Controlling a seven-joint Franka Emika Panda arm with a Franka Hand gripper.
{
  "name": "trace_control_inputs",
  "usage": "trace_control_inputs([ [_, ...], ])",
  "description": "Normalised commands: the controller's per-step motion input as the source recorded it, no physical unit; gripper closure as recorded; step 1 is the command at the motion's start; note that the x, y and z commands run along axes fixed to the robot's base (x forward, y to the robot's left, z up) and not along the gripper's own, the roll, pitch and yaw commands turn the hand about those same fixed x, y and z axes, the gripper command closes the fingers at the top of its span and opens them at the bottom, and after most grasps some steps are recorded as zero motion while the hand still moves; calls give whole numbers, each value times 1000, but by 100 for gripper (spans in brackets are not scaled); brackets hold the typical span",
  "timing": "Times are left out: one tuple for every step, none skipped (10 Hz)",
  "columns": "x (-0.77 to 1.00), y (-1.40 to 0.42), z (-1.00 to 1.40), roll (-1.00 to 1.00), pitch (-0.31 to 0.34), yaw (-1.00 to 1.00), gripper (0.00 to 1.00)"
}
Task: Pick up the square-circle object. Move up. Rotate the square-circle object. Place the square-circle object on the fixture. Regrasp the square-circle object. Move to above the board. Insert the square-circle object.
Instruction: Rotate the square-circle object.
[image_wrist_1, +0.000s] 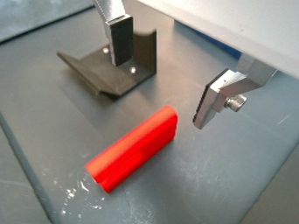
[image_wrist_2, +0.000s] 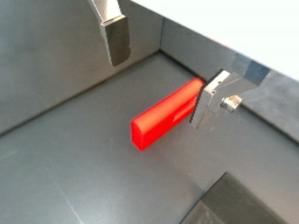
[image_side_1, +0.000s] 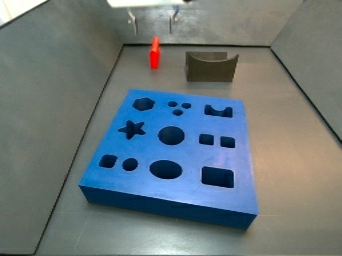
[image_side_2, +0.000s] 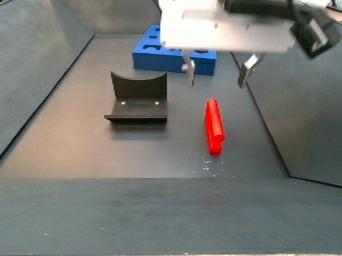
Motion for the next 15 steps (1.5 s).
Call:
trace_control_inputs([
  [-32,9,403,65,65,-15,0],
  [0,0,0,0,0,1000,0],
  [14,-5,-135,1,0,1000,0],
  [41,-6,-133,1,-1,1000,0],
  [43,-1,-73,1,-2,1000,0],
  [36,-3,-54,1,-3,1000,0],
  [30,-4,-42,1,-3,1000,0],
  [31,-3,-38,1,-4,1000,0],
  [31,-3,-36,1,-4,1000,0],
  [32,-2,-34,1,-4,1000,0],
  [33,-2,-32,1,-4,1000,0],
  [33,-2,-32,1,-4,1000,0],
  [33,-2,-31,1,-4,1000,0],
  [33,-2,-31,1,-4,1000,0],
  [33,-1,-31,1,-5,1000,0],
])
